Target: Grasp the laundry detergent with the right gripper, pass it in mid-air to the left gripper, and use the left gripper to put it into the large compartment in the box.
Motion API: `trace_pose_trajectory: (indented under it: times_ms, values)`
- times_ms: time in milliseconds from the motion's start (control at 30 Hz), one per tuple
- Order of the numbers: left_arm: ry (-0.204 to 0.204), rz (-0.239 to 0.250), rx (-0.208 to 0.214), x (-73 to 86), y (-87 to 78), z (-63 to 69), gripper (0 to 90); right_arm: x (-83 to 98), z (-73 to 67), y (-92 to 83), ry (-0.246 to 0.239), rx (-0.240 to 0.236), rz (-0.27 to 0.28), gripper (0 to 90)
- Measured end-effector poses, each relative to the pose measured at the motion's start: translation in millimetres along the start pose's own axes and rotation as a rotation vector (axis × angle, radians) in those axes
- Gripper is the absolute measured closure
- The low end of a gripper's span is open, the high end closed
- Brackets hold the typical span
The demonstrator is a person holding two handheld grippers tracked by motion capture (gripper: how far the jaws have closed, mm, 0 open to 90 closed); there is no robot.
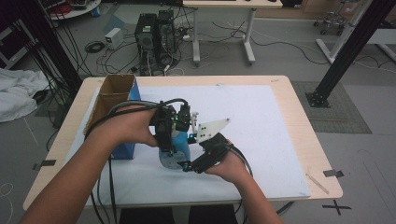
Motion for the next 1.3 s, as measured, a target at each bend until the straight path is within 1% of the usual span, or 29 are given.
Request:
trace_pose_trajectory:
  times_ms: [267, 300, 333, 367, 400, 567, 633, 800, 867, 900, 933, 967, 1167, 1200, 1233, 1300]
  values:
    - [-0.007, -0.004, 0.001, 0.5, -5.1, -1.3, 39.3, -3.4, 3.4, -6.2, -0.011, 0.018, -0.009, 21.7]
    - [-0.013, -0.002, 0.000, 1.8, -7.1, -2.6, 39.3, -3.9, 3.7, -7.8, -0.020, 0.017, -0.010, 21.6]
    - [-0.017, -0.001, 0.002, 2.4, -8.4, -3.1, 39.3, -3.9, 3.4, -8.2, -0.017, 0.017, -0.014, 20.8]
    - [-0.021, 0.002, -0.003, 3.0, -9.5, -3.8, 39.3, -3.7, 3.8, -8.6, -0.020, 0.021, -0.020, 17.4]
    - [-0.021, 0.002, -0.003, 3.0, -9.5, -3.8, 39.3, -3.7, 3.8, -8.6, -0.020, 0.021, -0.020, 17.4]
    - [-0.040, 0.007, -0.003, 7.0, -15.7, -6.2, 39.3, -3.8, 4.8, -12.4, -0.030, 0.032, -0.050, 16.2]
    - [-0.051, 0.011, -0.002, 8.6, -18.3, -6.9, 39.3, -4.2, 5.6, -13.9, -0.031, 0.036, -0.060, 13.7]
    - [-0.077, 0.024, 0.006, 13.0, -24.2, -8.4, 39.2, -4.6, 7.8, -18.6, -0.033, 0.045, -0.094, 13.6]
    - [-0.098, 0.030, 0.010, 15.0, -25.9, -9.7, 39.2, -5.0, 8.7, -20.2, -0.030, 0.045, -0.105, 13.2]
    - [-0.098, 0.030, 0.010, 15.0, -25.9, -9.7, 39.2, -5.0, 8.7, -20.2, -0.030, 0.045, -0.105, 13.2]
    - [-0.119, 0.030, 0.013, 17.6, -27.8, -11.8, 39.2, -4.9, 9.1, -20.8, -0.031, 0.048, -0.114, 13.2]
    - [-0.132, 0.028, 0.016, 19.0, -29.0, -12.8, 39.2, -3.9, 10.2, -21.9, -0.027, 0.047, -0.135, 12.3]
    - [-0.208, 0.046, 0.026, 27.0, -37.5, -19.6, 39.2, 1.3, 13.9, -26.5, -0.019, 0.054, -0.199, 11.5]
    - [-0.231, 0.055, 0.031, 29.6, -41.5, -21.9, 39.1, 2.2, 14.3, -27.5, -0.014, 0.051, -0.209, 11.5]
    - [-0.241, 0.059, 0.032, 30.8, -43.3, -23.0, 39.1, 3.5, 15.8, -29.8, -0.014, 0.054, -0.227, 11.5]
    - [-0.264, 0.066, 0.030, 33.8, -48.2, -26.1, 39.1, 4.6, 17.1, -32.9, -0.013, 0.056, -0.245, 11.5]
Point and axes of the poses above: each handheld gripper's, and its own axes: y roughly forward along the jaws, x roughly out of its underside, z roughly to its right, the point moved 8 cm from there along y, roughly forward along the jaws, and after that the axes turned 1 degree about -x, right-handed, at the moved point
